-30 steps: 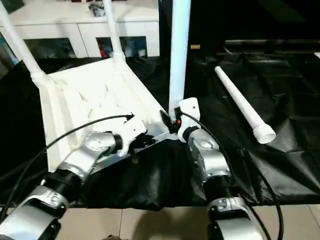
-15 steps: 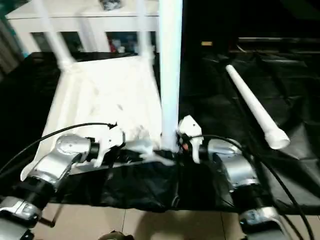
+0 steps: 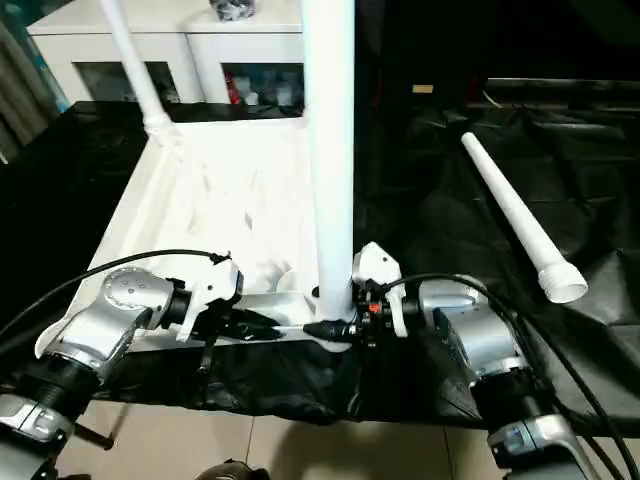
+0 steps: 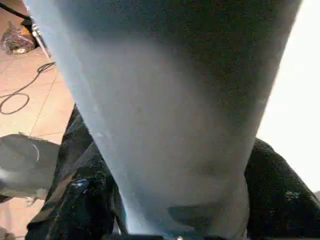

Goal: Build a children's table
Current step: Rotate leg to tighten

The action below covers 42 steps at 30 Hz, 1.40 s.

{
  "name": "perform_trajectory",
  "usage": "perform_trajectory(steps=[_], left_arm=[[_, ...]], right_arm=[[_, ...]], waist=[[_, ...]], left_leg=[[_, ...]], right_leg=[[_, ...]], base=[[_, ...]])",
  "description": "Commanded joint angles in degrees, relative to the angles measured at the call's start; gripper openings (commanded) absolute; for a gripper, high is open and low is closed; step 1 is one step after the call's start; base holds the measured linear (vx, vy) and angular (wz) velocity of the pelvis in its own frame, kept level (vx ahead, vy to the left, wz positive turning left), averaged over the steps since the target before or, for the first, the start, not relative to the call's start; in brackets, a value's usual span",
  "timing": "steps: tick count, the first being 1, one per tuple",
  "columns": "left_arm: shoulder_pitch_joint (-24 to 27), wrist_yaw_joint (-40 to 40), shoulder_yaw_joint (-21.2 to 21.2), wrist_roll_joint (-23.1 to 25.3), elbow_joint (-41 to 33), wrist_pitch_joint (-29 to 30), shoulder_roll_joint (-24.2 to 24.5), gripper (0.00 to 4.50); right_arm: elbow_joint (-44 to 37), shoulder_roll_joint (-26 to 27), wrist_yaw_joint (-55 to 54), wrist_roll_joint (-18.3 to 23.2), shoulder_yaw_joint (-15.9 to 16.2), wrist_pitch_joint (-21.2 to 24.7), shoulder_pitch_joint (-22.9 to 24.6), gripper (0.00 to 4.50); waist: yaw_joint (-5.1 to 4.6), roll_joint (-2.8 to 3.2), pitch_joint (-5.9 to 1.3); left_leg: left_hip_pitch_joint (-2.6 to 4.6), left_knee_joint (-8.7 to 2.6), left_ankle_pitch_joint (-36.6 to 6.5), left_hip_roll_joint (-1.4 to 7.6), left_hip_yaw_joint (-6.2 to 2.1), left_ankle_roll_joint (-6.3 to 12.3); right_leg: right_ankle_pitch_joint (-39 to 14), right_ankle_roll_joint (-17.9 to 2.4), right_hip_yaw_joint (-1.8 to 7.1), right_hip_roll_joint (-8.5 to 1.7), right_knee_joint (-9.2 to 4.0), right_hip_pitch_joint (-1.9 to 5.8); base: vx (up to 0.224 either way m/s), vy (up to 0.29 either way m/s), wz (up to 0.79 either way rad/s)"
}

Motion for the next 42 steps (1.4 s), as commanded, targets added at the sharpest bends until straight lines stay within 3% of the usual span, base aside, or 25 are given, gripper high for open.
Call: perform_trajectory(steps=[1,2,3,4,7,8,10,11,13,14,15,16,17,20,21,22,23,25,28,29,30,33,37,39,42], left_arm=[[-0.7,2.4,0.4,-0.9,-1.3,0.3,-1.0,0.00],[-1.1,4.3,0.7,-0.4,-0.6,0.3,-1.7,0.00],[-1.1,4.3,0.7,-0.4,-0.6,0.3,-1.7,0.00],[-2.7,9.8,1.5,1.4,1.9,0.3,-3.8,0.00],[-4.6,16.2,1.7,3.8,4.8,0.8,-6.1,0.00],[-5.2,18.5,1.9,4.4,5.4,1.5,-7.1,0.00],[-6.0,21.8,2.0,5.0,5.8,2.6,-9.0,0.00],[-6.6,24.9,2.0,5.7,6.1,3.8,-10.9,0.00],[-7.1,27.3,1.8,6.3,6.3,4.4,-12.5,0.00],[-7.5,30.1,1.3,7.2,7.1,5.0,-15.0,0.00],[-7.5,30.1,1.3,7.2,7.1,5.0,-15.0,0.00],[-7.7,31.1,1.1,7.4,7.5,4.9,-16.2,0.00],[-7.8,31.5,1.0,7.5,7.8,4.8,-16.8,0.00],[-7.4,31.8,0.1,8.1,8.0,2.3,-18.0,0.00],[-7.3,31.8,0.2,8.0,7.9,1.8,-18.1,0.00],[-7.2,31.7,0.2,7.9,7.9,0.9,-18.0,0.00],[-6.9,31.0,0.0,7.8,7.8,-1.6,-17.8,0.00],[-6.6,30.5,-0.2,7.8,7.6,-2.7,-17.7,0.00],[-5.3,28.1,-0.1,7.4,6.5,-3.0,-16.4,0.00],[-4.5,25.7,-0.2,6.7,5.5,-2.7,-15.4,0.00],[-4.5,25.5,-0.2,6.7,5.5,-2.6,-15.3,0.00],[-3.0,20.9,-0.2,5.3,3.5,-2.6,-12.9,0.00],[-1.8,16.2,-0.4,4.1,2.2,-3.0,-10.0,0.00],[-1.3,13.8,-0.5,3.5,1.7,-3.5,-8.5,0.00],[-1.0,11.4,-0.6,3.1,1.2,-3.9,-7.1,0.00]], right_arm=[[-1.2,1.7,2.1,0.8,2.8,1.4,1.6,2.77],[-0.8,2.4,-0.1,0.3,2.3,0.9,1.7,2.77],[-0.8,2.4,-0.1,0.3,2.3,0.9,1.7,2.77],[1.2,5.0,-6.9,-0.4,0.1,0.3,1.3,2.77],[5.2,8.4,-18.2,-2.8,-2.5,0.1,0.2,2.77],[6.6,9.7,-22.0,-3.3,-3.5,0.5,-0.1,2.76],[8.5,11.8,-27.5,-3.7,-4.9,0.8,-0.5,2.76],[10.0,13.9,-32.0,-3.9,-6.1,1.0,-0.8,2.76],[11.2,15.8,-35.6,-3.9,-7.0,1.1,-1.1,2.75],[13.4,19.2,-42.5,-4.6,-8.7,1.0,-2.1,2.75],[13.4,19.2,-42.5,-4.6,-8.7,1.0,-2.1,2.75],[14.8,20.9,-46.1,-5.1,-9.5,0.6,-2.9,2.75],[15.7,22.0,-48.3,-5.4,-10.0,0.4,-3.4,2.75],[17.5,23.7,-50.7,-6.0,-10.3,-2.9,-4.5,2.75],[17.5,23.8,-50.9,-5.8,-10.6,-2.9,-4.5,2.75],[17.5,23.8,-51.0,-5.7,-10.8,-2.9,-4.6,3.10],[17.3,23.8,-50.0,-5.0,-11.2,-2.8,-4.5,3.31],[17.3,23.8,-49.4,-4.9,-11.5,-2.9,-4.5,3.31],[16.8,21.9,-48.0,-7.3,-9.9,-5.7,-4.6,3.73],[15.7,20.1,-44.7,-7.3,-8.8,-6.5,-4.2,3.73],[15.6,20.0,-44.3,-7.2,-8.8,-6.5,-4.2,3.73],[11.5,16.0,-33.6,-5.7,-6.3,-7.2,-2.1,3.73],[6.1,10.2,-21.4,-3.8,-3.2,-6.3,0.5,3.73],[4.0,7.5,-16.0,-3.1,-1.7,-5.7,1.5,3.73],[2.6,5.1,-11.2,-2.6,-0.4,-4.8,1.9,3.73]], waist=[[-0.16,-0.61,-3.38],[-0.13,-0.31,-3.38],[-0.18,-0.41,-3.34],[-0.33,-0.52,-3.18],[-0.77,-0.52,-2.93],[-1.47,-0.52,-2.80],[-1.74,-0.71,-2.91],[-2.23,-0.38,-2.73],[-2.70,-0.40,-2.70],[-2.86,0.15,-2.45],[-2.86,0.15,-2.45],[-3.21,-0.30,-2.47],[-3.40,-0.22,-2.46],[-3.95,-0.25,-2.73],[-4.04,-0.20,-2.77],[-4.03,-0.16,-2.76],[-4.10,-0.51,-2.73],[-3.99,-0.32,-2.68],[-4.00,-0.37,-2.60],[-3.99,-0.39,-2.63],[-3.96,-1.06,-2.50],[-3.49,-0.47,-2.67],[-2.90,-0.77,-2.83],[-2.31,-0.82,-2.80],[-2.23,-0.87,-2.64]], left_leg=[[1.21,-4.03,-10.8,5.18,-2.35,3.70],[1.24,-4.04,-11.0,5.20,-2.42,3.42],[1.24,-4.10,-11.2,5.18,-2.40,3.27],[1.18,-4.21,-12.0,5.13,-2.42,2.79],[1.46,-4.47,-15.0,4.86,-2.62,0.79],[1.72,-4.69,-17.0,4.79,-2.83,-0.61],[1.50,-4.72,-17.3,4.70,-2.99,-0.85],[1.67,-4.80,-18.4,4.75,-3.00,-1.11],[1.82,-4.84,-19.3,4.64,-2.97,-1.08],[2.07,-4.95,-20.5,4.60,-3.01,-1.42],[2.07,-4.95,-20.5,4.60,-3.01,-1.42],[2.26,-5.01,-22.0,4.44,-3.16,-2.01],[2.27,-5.02,-21.7,4.43,-3.08,-1.98],[1.75,-5.11,-19.7,4.42,-3.08,-0.69],[1.68,-5.09,-19.2,4.41,-2.99,-0.16],[1.68,-5.11,-19.1,4.45,-2.98,0.02],[1.68,-5.14,-18.9,4.50,-2.89,0.32],[1.72,-5.12,-19.2,4.47,-2.87,0.56],[1.69,-5.15,-19.5,4.55,-2.89,0.57],[1.63,-5.17,-19.0,4.57,-2.90,0.60],[1.55,-5.25,-18.7,4.63,-2.86,0.91],[1.40,-4.98,-15.2,4.77,-2.54,2.88],[1.12,-4.60,-12.4,4.79,-2.41,4.50],[1.00,-4.42,-11.2,4.94,-2.23,6.15],[1.08,-4.58,-12.1,4.99,-2.32,5.51]], right_leg=[[-10.4,-12.6,3.59,-4.88,-3.80,2.54],[-10.3,-12.7,3.61,-4.92,-3.73,2.50],[-10.4,-12.6,3.61,-4.86,-3.86,2.47],[-11.1,-12.3,3.69,-4.84,-3.98,2.44],[-16.7,-11.3,3.60,-5.10,-4.66,2.39],[-20.7,-10.0,3.54,-5.09,-5.12,2.29],[-21.4,-9.3,3.45,-5.17,-5.15,2.66],[-21.7,-9.2,3.53,-5.17,-5.39,2.30],[-22.4,-9.0,3.59,-5.10,-5.59,2.26],[-23.7,-8.8,3.55,-5.01,-5.77,2.07],[-23.7,-8.8,3.55,-5.01,-5.77,2.07],[-25.8,-8.2,3.44,-5.15,-6.12,2.21],[-25.8,-8.1,3.52,-5.20,-6.19,2.08],[-21.9,-8.4,3.56,-5.10,-5.95,2.47],[-20.6,-8.8,3.57,-4.98,-5.81,2.55],[-20.2,-8.9,3.59,-4.99,-5.78,2.56],[-19.7,-9.2,3.57,-4.88,-5.76,2.57],[-20.4,-9.3,3.60,-4.99,-5.78,2.57],[-22.3,-8.9,3.64,-5.15,-5.91,2.48],[-21.8,-8.9,3.65,-5.08,-5.81,2.52],[-21.5,-9.0,3.65,-5.07,-5.83,2.56],[-16.0,-10.5,3.87,-5.00,-5.18,2.62],[-12.7,-11.3,3.66,-4.99,-4.69,3.07],[-11.6,-11.4,3.64,-4.83,-4.52,2.86],[-13.7,-11.6,3.59,-4.87,-4.71,2.72]], base=[[0.000,0.000,0.00],[0.000,0.000,0.00],[0.000,0.000,0.00],[0.000,0.000,0.00],[0.000,0.000,0.00],[0.000,0.000,0.00],[0.000,0.000,0.00],[0.000,0.000,0.00],[0.000,0.000,0.00],[0.000,0.000,0.00],[0.000,0.000,0.00],[0.000,0.000,0.00],[0.000,0.000,0.00],[0.000,0.000,0.00],[0.000,0.000,0.00],[0.000,0.000,0.00],[0.000,0.000,0.00],[0.000,0.000,0.00],[0.000,0.000,0.00],[0.000,0.000,0.00],[0.000,0.000,0.00],[0.000,0.000,0.00],[0.000,0.000,0.00],[0.000,0.000,0.00],[0.000,0.000,0.00]])
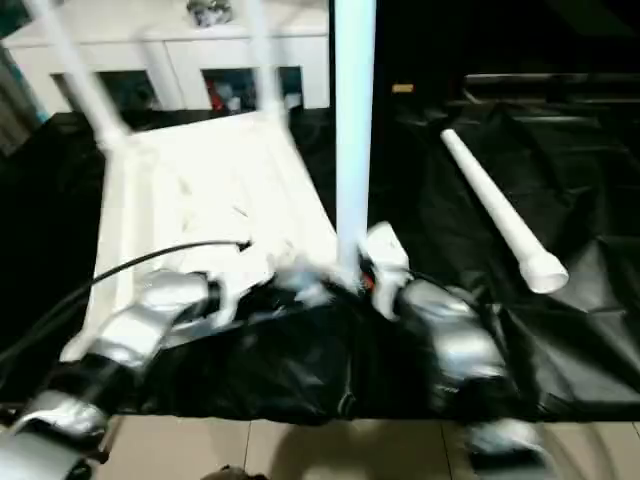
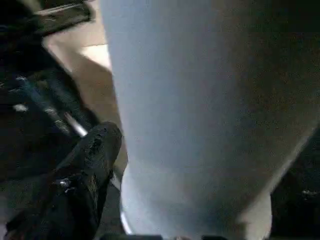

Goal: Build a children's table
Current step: Rotate leg to tighten

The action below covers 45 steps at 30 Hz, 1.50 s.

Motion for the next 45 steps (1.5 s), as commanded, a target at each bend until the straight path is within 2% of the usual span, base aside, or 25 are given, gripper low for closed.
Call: perform_trajectory(steps=[1,2,3,5,9,14,19,22,23,24,25,27,28,29,30,31,32,33,34,35,37,39,41,44,45], left_arm=[[0.3,-2.9,-1.4,-1.7,-1.9,-1.4,0.2,0.00],[0.4,-4.0,-1.4,-1.8,-2.1,-1.3,0.9,0.00],[0.7,-5.5,-1.5,-2.0,-2.7,-1.2,1.7,0.00],[0.9,-6.5,-1.5,-2.1,-3.1,-1.1,2.3,0.00],[1.0,-9.0,-1.8,-2.1,-3.3,-1.6,4.1,0.00],[0.9,-11.2,-1.7,-2.6,-3.0,-2.4,6.1,0.00],[0.9,-11.2,-1.5,-2.5,-2.8,-2.4,6.2,0.00],[0.4,-4.6,-0.2,-1.8,-2.1,-0.5,3.0,0.00],[-0.1,-2.0,-0.1,-1.0,-1.6,0.4,1.9,0.00],[-0.2,-1.9,-0.1,-1.0,-1.6,0.5,1.9,0.00],[-0.6,0.1,0.0,-0.3,-1.1,1.1,1.1,0.00],[-2.1,5.9,0.2,0.9,0.6,2.8,-2.0,0.00],[-2.1,5.9,0.2,0.9,0.6,2.8,-2.0,0.00],[-3.3,9.8,0.1,1.6,2.1,3.8,-4.8,0.00],[-3.3,10.0,0.1,1.7,2.2,3.8,-4.9,0.00],[-3.9,12.4,0.0,2.3,3.0,4.2,-6.6,0.00],[-4.5,14.7,-0.1,2.9,3.8,4.8,-8.4,0.00],[-5.0,16.7,-0.1,3.5,4.5,5.3,-9.9,0.00],[-5.5,19.1,-0.2,4.2,5.1,5.7,-11.5,0.00],[-5.8,20.6,-0.2,4.7,5.4,5.9,-12.4,0.00],[-6.1,22.4,-0.7,5.7,5.8,5.8,-13.6,0.00],[-6.3,22.9,-0.9,6.1,5.9,5.0,-14.3,0.00],[-6.6,22.5,-0.8,5.7,6.3,4.5,-14.6,0.00],[-6.6,21.1,-0.5,5.5,6.3,3.2,-13.9,0.00],[-6.6,21.0,-0.5,5.4,6.3,3.1,-13.8,0.00]], right_arm=[[-2.7,-0.9,8.5,1.1,6.0,1.9,0.7,3.73],[-3.2,-1.9,10.3,1.4,6.7,2.4,0.8,3.73],[-3.8,-3.0,12.7,1.5,7.2,2.7,0.9,3.73],[-4.1,-3.5,13.9,1.4,7.4,2.6,0.9,3.73],[-5.2,-4.8,17.1,1.9,8.3,3.7,0.3,3.39],[-6.7,-5.4,19.8,2.4,9.4,5.2,0.0,2.94],[-6.8,-5.2,19.8,2.2,9.7,4.9,0.3,2.80],[-6.0,-2.2,13.4,1.9,7.8,5.2,1.5,2.78],[-4.8,-0.8,9.7,0.9,7.2,5.2,1.5,2.78],[-4.7,-0.7,9.4,0.8,7.2,5.2,1.5,2.77],[-3.6,0.3,6.2,-0.3,6.8,4.8,1.3,2.77],[0.8,4.8,-6.1,-2.7,4.3,5.1,0.3,2.76],[0.8,4.8,-6.1,-2.7,4.3,5.1,0.3,2.76],[3.8,8.1,-14.2,-3.0,1.9,6.0,-0.6,2.76],[3.9,8.2,-14.5,-3.0,1.8,6.1,-0.6,2.76],[4.9,10.0,-17.6,-2.9,1.1,6.2,-0.9,2.76],[6.3,12.0,-22.1,-3.5,0.2,6.5,-1.5,2.75],[7.4,13.7,-25.9,-4.2,-0.4,6.8,-2.0,2.75],[8.8,15.4,-30.0,-5.0,-1.0,6.6,-2.9,2.75],[9.7,16.5,-32.6,-5.5,-1.4,6.5,-3.4,2.75],[11.6,18.1,-36.4,-6.1,-2.2,5.9,-4.7,2.75],[12.7,19.1,-38.0,-6.2,-2.9,4.4,-5.5,2.75],[13.4,19.5,-38.2,-5.5,-3.7,3.7,-6.1,3.45],[12.7,18.8,-36.3,-5.8,-3.6,2.8,-6.1,3.55],[12.6,18.6,-36.2,-6.0,-3.5,2.7,-6.0,3.67]], waist=[[0.14,-1.26,-2.75],[0.16,-1.12,-2.68],[0.09,-1.58,-2.46],[0.19,-1.43,-2.47],[0.20,-1.72,-2.27],[0.39,-2.08,-2.43],[0.44,-2.09,-2.25],[0.49,-1.90,-2.13],[0.54,-1.74,-2.05],[0.31,-1.94,-1.87],[0.31,-1.94,-1.87],[-0.49,-1.68,-1.05],[-0.85,-1.67,-0.80],[-1.05,-1.60,-0.62],[-1.63,-1.74,-0.44],[-1.77,-1.75,-0.54],[-2.18,-1.19,-0.88],[-2.64,-1.36,-0.81],[-2.64,-1.36,-0.81],[-2.72,-1.08,-0.86],[-2.67,-0.94,-1.04],[-2.85,-0.68,-1.18],[-2.74,-0.68,-1.32],[-2.49,-0.77,-1.59],[-2.49,-1.07,-1.66]], left_leg=[[0.55,-4.04,-12.6,4.99,-2.37,5.42],[0.47,-4.16,-13.0,5.17,-2.41,5.08],[0.53,-4.27,-13.5,5.16,-2.37,5.00],[0.58,-4.30,-13.6,5.26,-2.42,4.58],[0.61,-4.39,-13.4,5.23,-2.47,4.13],[0.52,-4.09,-10.3,5.32,-2.32,4.96],[0.42,-4.07,-10.9,5.24,-2.31,4.86],[0.44,-4.17,-11.5,5.35,-2.33,4.27],[0.60,-4.31,-12.7,5.34,-2.47,3.56],[0.56,-4.49,-14.1,5.22,-2.54,2.71],[0.56,-4.49,-14.1,5.22,-2.54,2.71],[1.18,-4.92,-20.7,4.94,-3.02,-0.37],[1.36,-5.12,-22.7,4.95,-3.20,-1.14],[1.51,-5.20,-24.8,4.86,-3.50,-1.75],[2.10,-5.18,-28.0,4.68,-3.77,-2.72],[2.37,-5.06,-29.1,4.58,-3.98,-3.02],[2.29,-5.24,-28.4,4.53,-4.09,-2.80],[2.13,-5.56,-27.9,4.58,-3.94,-2.68],[2.13,-5.56,-27.9,4.58,-3.94,-2.68],[2.31,-5.66,-28.3,4.53,-3.97,-2.87],[2.41,-5.56,-28.0,4.57,-3.93,-2.70],[2.15,-5.62,-27.3,4.54,-3.64,-1.84],[2.03,-5.65,-26.4,4.57,-3.52,-1.59],[1.62,-5.52,-22.7,4.63,-3.12,-0.25],[1.46,-5.45,-22.0,4.57,-3.03,0.06]], right_leg=[[-14.4,-11.8,3.55,-4.87,-4.38,2.30],[-15.0,-11.5,3.66,-4.82,-4.36,2.17],[-15.6,-11.4,3.66,-4.75,-4.56,2.09],[-15.3,-11.7,3.77,-4.91,-4.38,2.07],[-14.6,-12.3,3.80,-4.90,-4.32,2.06],[-8.8,-14.0,3.80,-4.89,-3.57,2.02],[-10.5,-13.9,3.78,-5.04,-3.77,2.10],[-10.9,-13.8,3.89,-5.06,-3.91,2.02],[-12.5,-13.6,3.83,-5.11,-4.06,1.99],[-14.9,-13.1,3.81,-5.11,-4.33,1.98],[-14.9,-13.1,3.81,-5.11,-4.33,1.98],[-26.9,-10.1,3.75,-5.44,-5.82,1.52],[-30.0,-9.1,3.62,-5.38,-6.01,1.44],[-33.2,-8.0,3.40,-5.48,-6.28,1.44],[-38.2,-5.9,3.20,-5.54,-7.06,1.07],[-39.7,-5.1,3.08,-5.67,-7.26,1.01],[-37.9,-4.4,3.17,-5.57,-7.39,1.29],[-36.1,-4.7,3.14,-5.33,-7.53,1.22],[-36.1,-4.7,3.14,-5.33,-7.53,1.22],[-35.3,-4.8,3.07,-5.20,-7.58,1.13],[-33.6,-5.4,3.29,-5.37,-7.46,1.02],[-29.8,-6.4,3.55,-5.16,-7.27,1.08],[-27.4,-7.2,3.68,-5.12,-6.99,1.19],[-21.6,-9.5,3.95,-5.17,-6.29,1.64],[-21.0,-9.7,3.96,-5.14,-6.21,1.81]], base=[[0.000,0.000,0.00],[0.000,0.000,0.00],[0.000,0.000,0.00],[0.000,0.000,0.00],[0.000,0.000,0.00],[0.000,0.000,0.00],[0.000,0.000,0.00],[0.000,0.000,0.00],[0.000,0.000,0.00],[0.000,0.000,0.00],[0.000,0.000,0.00],[0.000,0.000,0.00],[0.000,0.000,0.00],[0.000,0.000,0.00],[0.000,0.000,0.00],[0.000,0.000,0.00],[0.000,0.000,0.00],[0.000,0.000,0.00],[0.000,0.000,0.00],[0.000,0.000,0.00],[0.000,0.000,0.00],[0.000,0.000,0.00],[0.000,0.000,0.00],[0.000,0.000,0.00],[0.000,0.000,0.00]])
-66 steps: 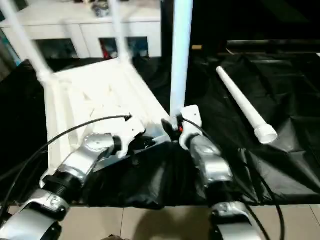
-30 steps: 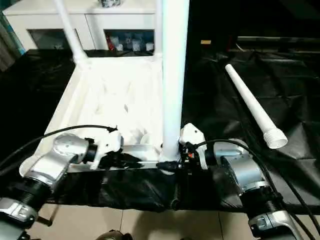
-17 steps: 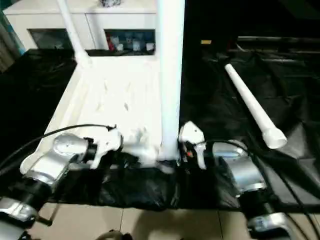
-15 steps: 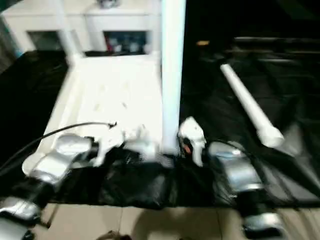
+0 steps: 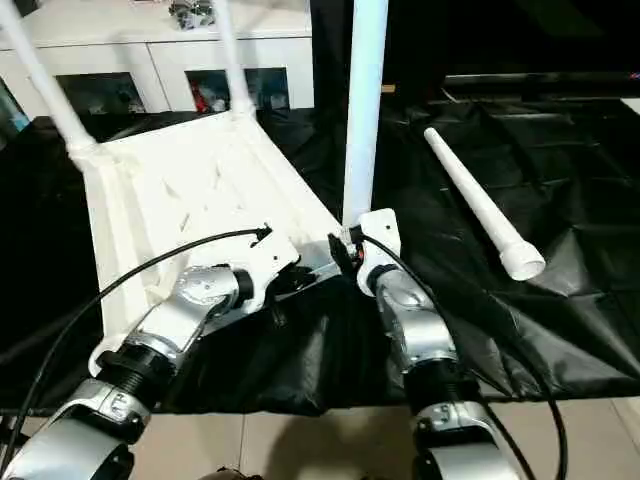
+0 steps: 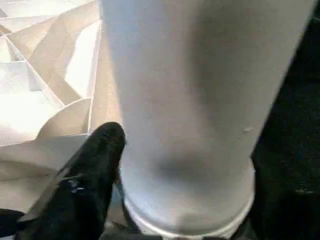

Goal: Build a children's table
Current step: Rotate leg to tighten

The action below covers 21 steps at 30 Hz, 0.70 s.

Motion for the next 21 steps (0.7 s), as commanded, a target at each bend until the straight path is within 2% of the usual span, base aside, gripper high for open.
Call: perform_trajectory(steps=[1,4,5,6,7,10,11,13,14,16,21], left_arm=[[-1.2,-2.0,-2.1,-1.6,-0.4,-3.5,-2.3,0.00],[0.9,-8.0,-2.7,-2.9,-2.5,-5.9,0.9,0.00],[2.0,-10.5,-2.8,-3.5,-3.5,-6.7,2.4,0.00],[2.4,-11.3,-2.7,-3.7,-3.8,-6.8,3.0,0.00],[2.4,-11.4,-2.7,-3.7,-3.9,-6.8,3.0,0.00],[4.4,-18.0,-2.5,-6.2,-6.8,-7.3,6.3,0.00],[4.5,-18.5,-2.5,-6.3,-7.0,-7.4,6.6,0.00],[4.8,-20.6,-2.7,-6.2,-7.4,-7.8,8.7,0.00],[5.0,-21.6,-2.6,-6.4,-7.6,-7.9,9.3,0.00],[5.3,-23.6,-2.7,-6.9,-8.0,-8.1,10.5,0.00],[6.0,-27.7,-2.8,-8.0,-9.1,-8.2,12.6,0.00]], right_arm=[[1.8,2.6,5.0,-1.0,5.3,0.9,1.0,3.67],[-0.3,-1.1,12.2,-1.0,7.5,-0.9,2.1,3.67],[-1.0,-3.1,16.0,-1.1,8.7,-2.1,2.7,3.67],[-1.3,-3.7,17.3,-1.2,9.1,-2.7,2.9,3.67],[-1.3,-3.8,17.4,-1.2,9.2,-2.7,2.9,3.67],[-1.9,-7.7,25.2,-0.5,9.7,-5.2,3.0,3.67],[-1.9,-8.1,26.0,-0.4,9.8,-5.5,3.0,3.67],[-2.9,-10.4,32.4,0.7,10.7,-6.0,3.3,3.67],[-3.5,-11.4,34.8,1.0,11.2,-6.0,3.5,3.67],[-5.4,-13.3,40.4,2.3,12.2,-5.6,4.3,3.67],[-9.2,-17.1,51.1,5.4,14.0,-4.5,5.8,3.67]], waist=[[0.06,-0.80,-2.51],[0.35,-1.33,-2.83],[0.60,-1.33,-3.24],[0.69,-1.24,-3.37],[0.76,-1.17,-3.39],[1.13,-1.20,-3.61],[1.07,-1.20,-3.61],[1.23,-1.06,-3.63],[1.24,-1.03,-3.58],[1.41,-1.05,-3.58],[2.47,-0.99,-3.85]], left_leg=[[0.52,-5.00,-21.2,4.83,-2.93,0.41],[0.22,-4.66,-17.7,4.82,-2.74,2.16],[-0.23,-4.32,-13.8,4.84,-2.56,3.82],[-0.30,-4.10,-11.3,4.98,-2.41,4.89],[-0.25,-4.01,-10.4,5.02,-2.36,5.35],[-0.38,-3.69,-8.0,5.06,-2.22,7.08],[-0.62,-3.53,-7.1,5.06,-2.13,8.35],[-0.64,-3.39,-7.0,5.05,-2.14,8.98],[-0.57,-3.43,-7.2,5.16,-2.12,9.04],[-0.53,-3.41,-7.7,5.21,-2.18,8.97],[-0.47,-3.14,-6.6,5.51,-2.21,9.09]], right_leg=[[-20.4,-10.0,3.82,-5.24,-5.04,1.07],[-19.4,-10.3,3.76,-5.33,-4.78,1.52],[-15.0,-10.9,3.79,-5.36,-4.14,1.85],[-11.7,-11.8,3.73,-5.27,-3.80,1.78],[-10.4,-12.3,3.66,-5.21,-3.64,1.74],[-6.6,-13.9,3.42,-5.12,-2.95,2.03],[-5.1,-14.2,3.28,-4.91,-2.74,1.89],[-5.0,-14.4,3.15,-4.78,-2.60,1.93],[-5.6,-14.3,3.13,-4.65,-2.63,1.74],[-6.2,-14.3,3.11,-4.69,-2.65,1.85],[-4.3,-14.6,3.26,-4.75,-2.21,1.59]], base=[[0.000,0.000,0.00],[0.000,0.000,0.00],[0.000,0.000,0.00],[0.000,0.000,0.00],[0.000,0.000,0.00],[0.000,0.000,0.00],[0.000,0.000,0.00],[0.000,0.000,0.00],[0.000,0.000,0.00],[0.000,0.000,0.00],[0.000,0.000,0.00]])
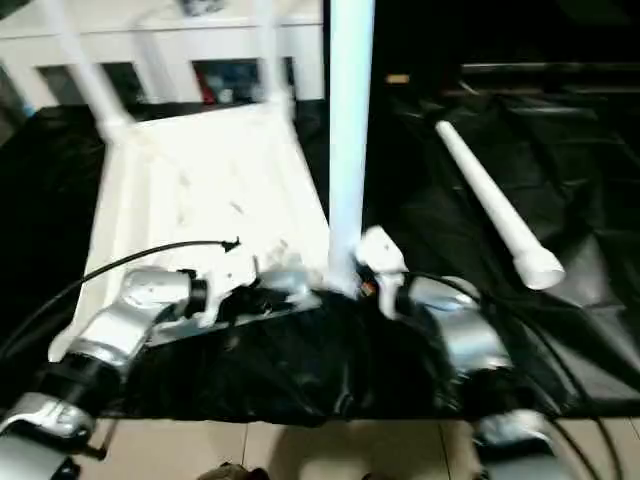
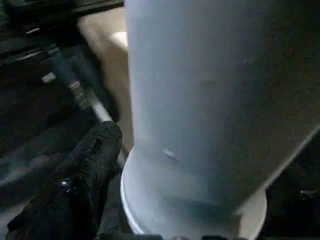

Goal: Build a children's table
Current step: Rotate leg to tighten

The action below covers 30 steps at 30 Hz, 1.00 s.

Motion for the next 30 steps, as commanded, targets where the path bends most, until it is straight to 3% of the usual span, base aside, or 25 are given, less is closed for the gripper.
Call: perform_trajectory(steps=[1,3,8,10,17,21,23,24,26,28,29,30], left_arm=[[0.5,-2.1,-2.0,-0.6,-1.6,-0.6,-0.3,0.00],[0.3,-3.3,-2.7,0.1,-1.2,-1.2,0.9,0.00],[0.0,-5.9,-3.0,-0.2,-0.7,-1.3,2.2,0.00],[-0.1,-6.5,-3.2,-0.1,-0.5,-1.5,2.6,0.00],[-0.3,-6.5,-3.3,0.0,0.5,-1.6,2.7,0.00],[-0.2,-3.3,-2.7,0.4,0.7,-0.3,1.3,0.00],[-2.1,6.3,-1.5,2.9,3.2,2.0,-2.1,0.00],[-2.2,6.8,-1.5,3.1,3.3,2.1,-2.2,0.00],[-3.2,11.5,-0.7,3.6,4.2,3.8,-4.6,0.00],[-4.0,14.6,-0.5,4.1,4.7,4.8,-6.5,0.00],[-4.6,18.0,-0.4,4.7,5.1,5.8,-8.6,0.00],[-4.9,20.1,-0.6,5.2,5.4,6.1,-10.1,0.00]], right_arm=[[-0.6,0.2,4.5,0.7,3.5,1.0,1.0,3.67],[-1.1,-0.9,7.8,1.0,4.4,-0.2,1.3,3.43],[-2.8,-1.7,11.4,1.4,5.7,1.3,1.8,3.11],[-3.2,-1.7,11.8,1.2,6.1,1.6,1.9,2.92],[-4.0,-1.1,11.8,2.1,5.8,2.8,2.6,2.72],[-3.8,0.8,7.0,2.1,4.1,3.6,3.4,2.72],[0.8,5.6,-7.7,-0.9,0.9,4.1,2.0,2.72],[1.0,5.8,-8.5,-1.1,0.7,4.1,1.9,2.72],[4.0,8.6,-16.4,-1.7,-1.5,4.7,0.9,2.72],[5.5,10.7,-20.8,-1.4,-2.9,5.3,0.4,2.70],[7.1,13.1,-26.0,-1.3,-4.2,6.0,-0.1,2.70],[7.7,14.5,-29.1,-1.6,-4.8,5.9,-0.3,2.70]], waist=[[0.26,-1.00,-3.63],[0.41,-1.11,-3.51],[0.72,-1.13,-3.05],[0.81,-1.19,-3.13],[0.83,-1.31,-3.57],[0.94,-1.23,-3.46],[0.48,-1.29,-2.98],[0.22,-2.07,-2.66],[-0.49,-1.70,-1.92],[-1.26,-1.78,-1.64],[-1.48,-1.96,-1.80],[-1.85,-1.71,-1.88]], left_leg=[[0.85,-3.15,-6.6,5.37,-2.22,8.54],[0.83,-3.18,-7.4,5.37,-2.21,8.14],[1.07,-3.64,-12.8,5.37,-2.30,4.84],[1.09,-3.69,-12.5,5.37,-2.37,4.26],[0.98,-3.29,-9.3,5.27,-2.28,5.33],[1.00,-3.37,-10.2,5.31,-2.26,4.96],[1.11,-3.85,-13.1,5.21,-2.39,2.90],[1.18,-4.02,-14.9,5.01,-2.38,2.15],[2.02,-4.32,-21.1,4.83,-2.99,-0.81],[2.53,-4.58,-26.2,4.77,-3.67,-2.67],[2.49,-4.70,-26.8,4.85,-3.83,-2.94],[2.41,-5.00,-27.4,4.96,-3.95,-3.11]], right_leg=[[-4.3,-14.7,3.50,-4.84,-2.53,2.72],[-5.4,-14.7,3.48,-4.88,-2.67,2.65],[-13.3,-13.0,3.77,-5.00,-3.45,2.49],[-13.6,-12.7,3.80,-5.02,-3.40,2.50],[-8.5,-13.7,3.70,-4.92,-2.76,2.62],[-9.3,-13.8,3.73,-4.97,-2.94,2.52],[-14.7,-12.7,3.81,-4.98,-3.63,2.23],[-18.1,-11.9,3.74,-5.06,-4.16,2.18],[-32.1,-8.0,3.52,-5.49,-5.58,1.84],[-37.4,-5.5,2.91,-5.43,-6.27,1.76],[-37.2,-5.1,2.95,-5.52,-6.27,1.92],[-35.2,-5.1,3.05,-5.43,-6.32,1.90]], base=[[0.000,0.000,0.00],[0.000,0.000,0.00],[0.000,0.000,0.00],[0.000,0.000,0.00],[0.000,0.000,0.00],[0.000,0.000,0.00],[0.000,0.000,0.00],[0.000,0.000,0.00],[-0.056,-0.004,-0.04],[-0.029,0.005,-0.04],[0.000,0.000,0.00],[0.000,0.000,0.00]])
